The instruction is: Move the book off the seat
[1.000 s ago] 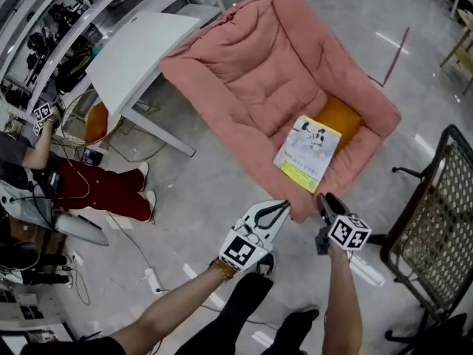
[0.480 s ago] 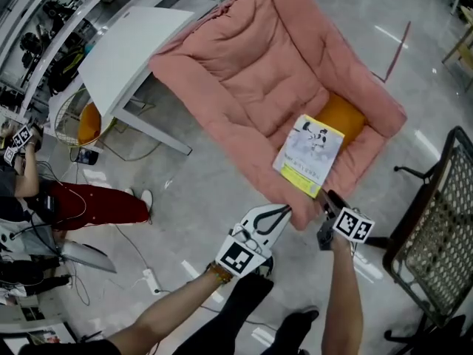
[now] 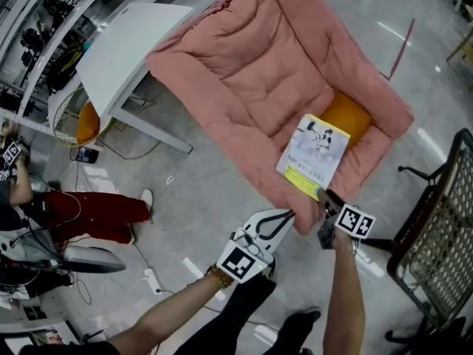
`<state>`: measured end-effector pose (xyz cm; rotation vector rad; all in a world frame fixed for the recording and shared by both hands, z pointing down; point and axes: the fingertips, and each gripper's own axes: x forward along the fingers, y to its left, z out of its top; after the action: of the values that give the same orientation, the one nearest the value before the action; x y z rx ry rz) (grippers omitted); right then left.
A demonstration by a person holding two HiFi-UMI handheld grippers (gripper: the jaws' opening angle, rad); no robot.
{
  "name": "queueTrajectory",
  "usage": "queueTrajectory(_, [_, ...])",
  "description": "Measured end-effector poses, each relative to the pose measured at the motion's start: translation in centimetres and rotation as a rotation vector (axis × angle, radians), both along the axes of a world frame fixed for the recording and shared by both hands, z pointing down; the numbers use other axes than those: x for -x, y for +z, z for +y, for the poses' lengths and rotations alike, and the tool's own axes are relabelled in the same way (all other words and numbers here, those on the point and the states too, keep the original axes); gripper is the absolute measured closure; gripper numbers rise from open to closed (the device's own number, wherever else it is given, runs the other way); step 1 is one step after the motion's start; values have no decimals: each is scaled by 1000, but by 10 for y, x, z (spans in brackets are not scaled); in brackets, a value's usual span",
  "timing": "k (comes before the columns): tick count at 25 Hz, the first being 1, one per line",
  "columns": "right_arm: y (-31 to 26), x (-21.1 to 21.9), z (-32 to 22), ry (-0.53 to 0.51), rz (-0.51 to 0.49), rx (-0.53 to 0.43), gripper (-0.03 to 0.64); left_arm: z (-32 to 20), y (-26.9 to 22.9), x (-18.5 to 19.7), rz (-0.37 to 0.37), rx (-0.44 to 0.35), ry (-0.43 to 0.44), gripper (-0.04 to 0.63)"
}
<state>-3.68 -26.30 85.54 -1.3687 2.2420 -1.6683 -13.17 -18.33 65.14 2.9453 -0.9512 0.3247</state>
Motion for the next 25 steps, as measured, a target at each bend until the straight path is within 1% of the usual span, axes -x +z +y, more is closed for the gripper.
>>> queueTrajectory(3, [5, 2, -2, 6, -24, 16, 411, 0, 2, 2, 5, 7, -3, 595])
queueTrajectory(6, [11, 0, -1, 1, -7, 33, 426, 1, 4, 5, -6, 9, 1, 595])
queueTrajectory(8, [14, 3, 0, -17, 1, 45, 425, 2, 7, 7, -8, 21, -1, 595])
queueTrajectory(10, [14, 7, -3, -19, -24, 41, 425, 2, 8, 6, -6, 30, -3, 595])
queueTrajectory(14, [16, 9, -10, 1, -64, 42, 425, 5, 13, 3, -29, 32, 18, 595])
queueTrajectory(16, [20, 8, -11, -3, -48, 57, 427, 6, 15, 4, -30, 36, 19, 595])
queueTrajectory(18, [23, 5, -13, -10, -40, 66, 445, 4, 17, 6, -27, 41, 10, 595])
queueTrajectory(20, [24, 4, -14, -3, -75, 74, 460, 4, 18, 7, -28, 49, 6, 595])
queueTrajectory(23, [18, -2, -15, 23, -175, 63, 502, 6, 19, 6, -22, 52, 9, 595])
queueTrajectory(25, [15, -7, -13, 26, -195, 69, 514, 7, 19, 5, -16, 51, 7, 595])
